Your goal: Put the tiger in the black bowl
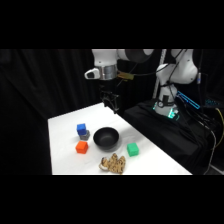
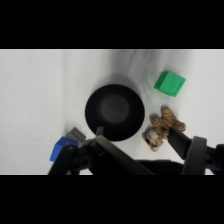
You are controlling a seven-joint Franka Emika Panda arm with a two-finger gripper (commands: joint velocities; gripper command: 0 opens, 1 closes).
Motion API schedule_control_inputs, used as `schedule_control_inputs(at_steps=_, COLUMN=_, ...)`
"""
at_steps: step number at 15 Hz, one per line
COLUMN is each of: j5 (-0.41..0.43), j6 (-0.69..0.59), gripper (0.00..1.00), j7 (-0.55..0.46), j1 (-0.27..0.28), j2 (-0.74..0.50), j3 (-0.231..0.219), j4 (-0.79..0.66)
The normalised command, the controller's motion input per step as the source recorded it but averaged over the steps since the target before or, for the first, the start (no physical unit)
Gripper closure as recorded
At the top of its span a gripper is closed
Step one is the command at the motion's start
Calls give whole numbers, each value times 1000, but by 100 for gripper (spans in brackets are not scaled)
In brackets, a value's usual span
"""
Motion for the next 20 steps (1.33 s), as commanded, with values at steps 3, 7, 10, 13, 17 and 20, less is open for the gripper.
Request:
schedule_control_inputs(at_steps=3, j5=11, j6=29, gripper=0, j7=106, j1=2, j2=22, j3=31, j4=-5)
schedule_control_inputs(at_steps=7, j5=24, j6=95, gripper=0, j7=232, j1=76, j2=61, j3=95, j4=-9)
schedule_control_inputs(at_steps=10, j5=-15, j6=184, gripper=0, j7=372, j1=147, j2=109, j3=132, j4=40)
schedule_control_inputs(at_steps=13, j5=-32, j6=246, gripper=0, j7=429, j1=120, j2=236, j3=76, j4=176)
schedule_control_inputs(at_steps=17, j5=-30, j6=353, gripper=0, j7=336, j1=76, j2=375, j3=-4, j4=277)
schedule_control_inputs(at_steps=20, j5=-62, j6=396, gripper=0, j7=223, j1=81, j2=487, j3=-78, j4=345)
